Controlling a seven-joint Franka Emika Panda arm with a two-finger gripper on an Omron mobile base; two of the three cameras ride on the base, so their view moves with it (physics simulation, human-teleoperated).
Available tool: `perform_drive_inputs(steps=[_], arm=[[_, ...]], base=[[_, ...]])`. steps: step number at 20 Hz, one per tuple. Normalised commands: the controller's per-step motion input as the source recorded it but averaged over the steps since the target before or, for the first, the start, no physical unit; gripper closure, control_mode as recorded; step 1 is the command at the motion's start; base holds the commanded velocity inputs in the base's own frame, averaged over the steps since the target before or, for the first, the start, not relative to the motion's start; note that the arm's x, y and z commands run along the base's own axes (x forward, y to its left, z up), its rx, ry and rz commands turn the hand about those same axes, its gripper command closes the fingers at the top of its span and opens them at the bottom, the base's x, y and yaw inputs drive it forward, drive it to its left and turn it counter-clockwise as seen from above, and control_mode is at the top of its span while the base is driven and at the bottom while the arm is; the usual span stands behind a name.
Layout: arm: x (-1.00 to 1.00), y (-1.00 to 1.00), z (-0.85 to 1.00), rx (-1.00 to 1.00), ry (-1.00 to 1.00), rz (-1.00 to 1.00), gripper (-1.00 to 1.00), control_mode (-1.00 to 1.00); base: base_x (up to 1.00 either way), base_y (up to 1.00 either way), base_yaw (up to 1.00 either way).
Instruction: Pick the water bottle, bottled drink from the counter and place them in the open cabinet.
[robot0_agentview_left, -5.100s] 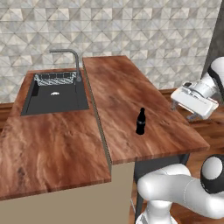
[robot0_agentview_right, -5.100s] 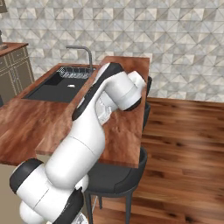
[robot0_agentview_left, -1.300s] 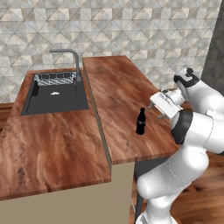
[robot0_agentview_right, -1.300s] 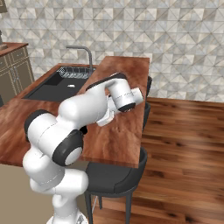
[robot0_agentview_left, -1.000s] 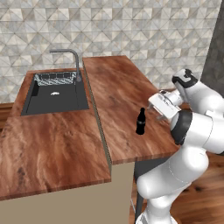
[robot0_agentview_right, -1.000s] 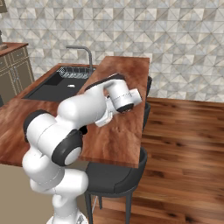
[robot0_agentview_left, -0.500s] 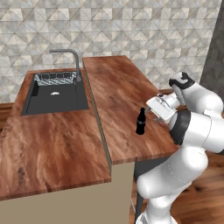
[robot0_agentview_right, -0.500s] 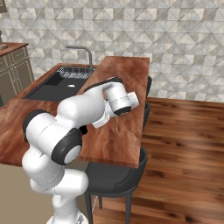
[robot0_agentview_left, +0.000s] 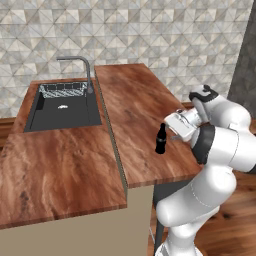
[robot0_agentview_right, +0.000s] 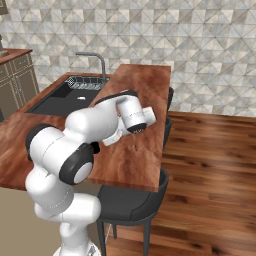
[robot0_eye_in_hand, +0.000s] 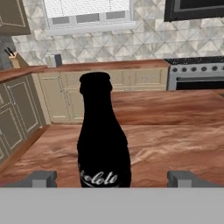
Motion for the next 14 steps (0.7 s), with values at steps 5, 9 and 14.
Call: perform_drive_inputs(steps=[5,9,14], arm=[[0.0,0.11,-0.08,0.0,0.0,0.0,-1.0,-1.0],[0.0,0.15,-0.08,0.0,0.0,-0.01,-1.0,-1.0],[0.0,0.12,-0.06,0.0,0.0,-0.02,-1.0,-1.0]], base=[[0.0,0.0,0.0],[0.0,0.0,0.0],[0.0,0.0,0.0]])
